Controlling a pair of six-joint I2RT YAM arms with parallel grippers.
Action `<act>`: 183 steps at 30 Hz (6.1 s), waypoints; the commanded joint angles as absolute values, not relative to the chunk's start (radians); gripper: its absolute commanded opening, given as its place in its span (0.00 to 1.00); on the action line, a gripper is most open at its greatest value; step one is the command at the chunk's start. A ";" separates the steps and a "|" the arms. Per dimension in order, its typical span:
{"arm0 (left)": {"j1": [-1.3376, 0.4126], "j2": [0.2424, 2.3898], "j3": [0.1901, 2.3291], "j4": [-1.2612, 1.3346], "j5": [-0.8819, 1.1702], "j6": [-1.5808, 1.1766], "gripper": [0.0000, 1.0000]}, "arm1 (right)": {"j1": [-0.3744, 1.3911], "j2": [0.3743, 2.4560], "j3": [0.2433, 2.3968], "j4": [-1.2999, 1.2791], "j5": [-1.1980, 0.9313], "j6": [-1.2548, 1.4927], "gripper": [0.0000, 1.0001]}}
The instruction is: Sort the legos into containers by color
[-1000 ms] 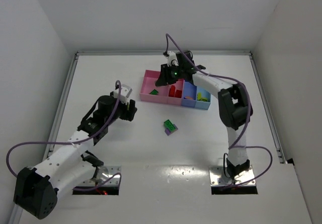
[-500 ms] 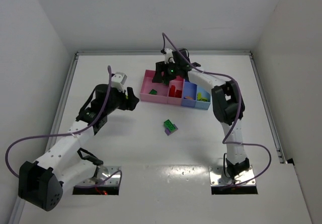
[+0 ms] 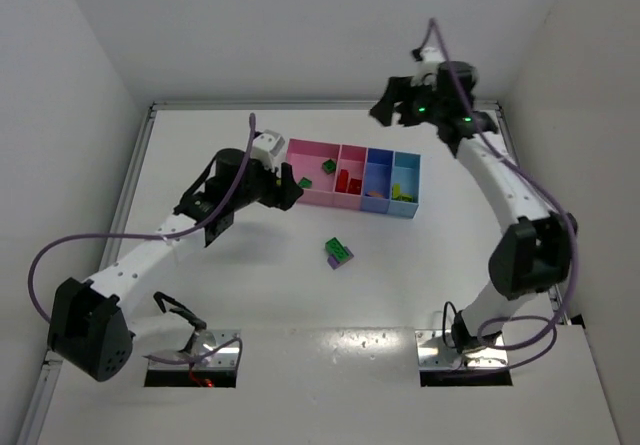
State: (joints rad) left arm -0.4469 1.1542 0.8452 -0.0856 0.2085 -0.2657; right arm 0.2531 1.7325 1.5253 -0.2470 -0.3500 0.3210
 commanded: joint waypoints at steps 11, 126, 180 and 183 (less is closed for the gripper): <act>-0.626 1.624 1.428 -0.250 0.233 -0.160 0.01 | -0.147 1.336 1.191 -0.419 -0.259 0.167 0.77; -0.801 1.853 1.298 -0.595 0.612 1.265 0.71 | -0.396 1.376 1.055 -0.472 -0.776 0.121 0.78; -0.510 1.548 0.919 0.478 0.899 -0.443 0.05 | 0.010 1.402 0.975 -0.231 -1.023 0.292 0.78; -0.451 1.539 0.910 0.508 0.899 -0.550 0.03 | 0.115 1.422 1.018 -0.325 -0.979 0.160 0.78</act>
State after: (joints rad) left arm -0.5087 1.5734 0.9257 0.3450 0.8623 -0.2947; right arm 0.0334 1.4086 0.9520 -0.2939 -0.9924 0.2893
